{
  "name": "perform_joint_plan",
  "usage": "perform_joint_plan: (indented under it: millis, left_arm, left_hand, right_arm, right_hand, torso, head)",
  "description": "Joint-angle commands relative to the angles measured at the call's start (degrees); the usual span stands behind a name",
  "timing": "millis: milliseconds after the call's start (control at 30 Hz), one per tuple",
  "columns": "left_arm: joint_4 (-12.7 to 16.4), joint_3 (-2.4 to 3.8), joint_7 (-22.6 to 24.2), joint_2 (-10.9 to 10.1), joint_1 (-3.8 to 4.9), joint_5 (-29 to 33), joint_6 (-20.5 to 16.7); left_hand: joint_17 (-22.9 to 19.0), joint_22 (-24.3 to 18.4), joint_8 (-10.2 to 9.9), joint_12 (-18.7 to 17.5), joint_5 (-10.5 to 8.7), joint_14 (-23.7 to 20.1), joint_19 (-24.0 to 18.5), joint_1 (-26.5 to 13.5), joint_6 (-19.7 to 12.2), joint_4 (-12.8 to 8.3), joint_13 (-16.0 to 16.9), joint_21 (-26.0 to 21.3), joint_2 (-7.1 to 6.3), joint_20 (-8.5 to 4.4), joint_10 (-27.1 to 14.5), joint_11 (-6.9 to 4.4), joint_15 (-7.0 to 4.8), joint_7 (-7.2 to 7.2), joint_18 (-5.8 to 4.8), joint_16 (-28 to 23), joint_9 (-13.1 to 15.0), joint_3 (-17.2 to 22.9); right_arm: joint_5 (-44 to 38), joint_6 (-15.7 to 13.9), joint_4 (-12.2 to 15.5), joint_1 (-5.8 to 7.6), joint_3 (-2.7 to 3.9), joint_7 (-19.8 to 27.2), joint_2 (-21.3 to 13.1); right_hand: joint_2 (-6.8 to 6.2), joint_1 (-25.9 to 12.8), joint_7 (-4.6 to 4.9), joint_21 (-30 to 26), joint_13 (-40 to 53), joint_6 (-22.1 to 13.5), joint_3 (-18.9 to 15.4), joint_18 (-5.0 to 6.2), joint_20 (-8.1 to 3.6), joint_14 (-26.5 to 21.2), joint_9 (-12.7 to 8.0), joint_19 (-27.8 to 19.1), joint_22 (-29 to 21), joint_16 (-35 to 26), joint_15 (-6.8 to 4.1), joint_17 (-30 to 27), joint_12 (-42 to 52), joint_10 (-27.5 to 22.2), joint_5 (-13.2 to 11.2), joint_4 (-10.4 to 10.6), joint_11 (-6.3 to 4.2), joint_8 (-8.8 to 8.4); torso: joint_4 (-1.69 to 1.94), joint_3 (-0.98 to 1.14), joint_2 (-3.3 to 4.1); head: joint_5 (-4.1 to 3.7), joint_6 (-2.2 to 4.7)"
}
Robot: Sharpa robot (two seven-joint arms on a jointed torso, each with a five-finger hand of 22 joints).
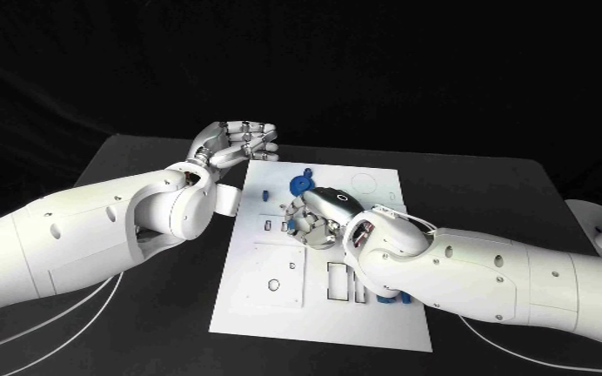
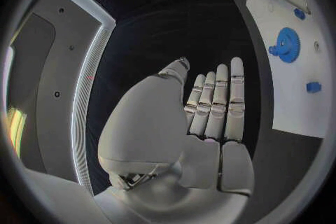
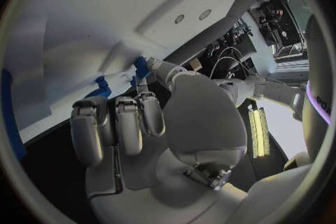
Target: Assemble the parts on the task board
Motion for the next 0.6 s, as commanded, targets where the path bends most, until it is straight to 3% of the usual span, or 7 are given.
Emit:
perform_joint_plan:
  millis: [33,600]
  left_arm:
    - [0.14,0.05,0.14,0.02,0.07,0.23,1.05]
    - [0.26,0.05,-0.03,-0.13,0.07,0.23,1.15]
  left_hand:
    - [0.10,0.09,-0.36,-0.10,-0.25,-0.34,-0.31,0.72,-0.17,0.03,0.01,0.32,-0.02,0.01,-0.15,-0.02,0.15,-0.03,0.52,-0.23,-0.07,0.45]
    - [0.12,0.10,-0.36,-0.09,-0.26,-0.34,-0.32,0.71,-0.16,0.03,0.01,0.34,-0.02,0.01,-0.14,-0.03,0.15,-0.04,0.52,-0.24,-0.07,0.47]
  right_arm:
    - [-1.88,1.64,-0.38,-0.13,-0.02,-0.92,0.22]
    - [-2.28,2.08,-1.58,-0.39,-0.13,-0.89,0.68]
  right_hand:
    - [0.04,-0.65,-1.12,0.26,5.79,0.67,-0.12,-0.82,-0.28,5.23,3.01,6.00,15.08,0.10,-0.37,11.26,-0.17,-0.10,0.02,0.36,-0.37,3.70]
    - [-0.69,-1.64,-0.90,0.26,5.52,-0.09,-0.27,-0.82,-0.31,5.20,2.87,6.00,15.08,0.03,-0.32,11.10,-0.56,-0.37,-0.40,0.71,-0.24,3.50]
  torso:
    - [0.00,0.03,-0.02]
    - [-0.05,0.08,0.01]
  head:
    - [0.04,0.00]
    - [0.16,-0.10]
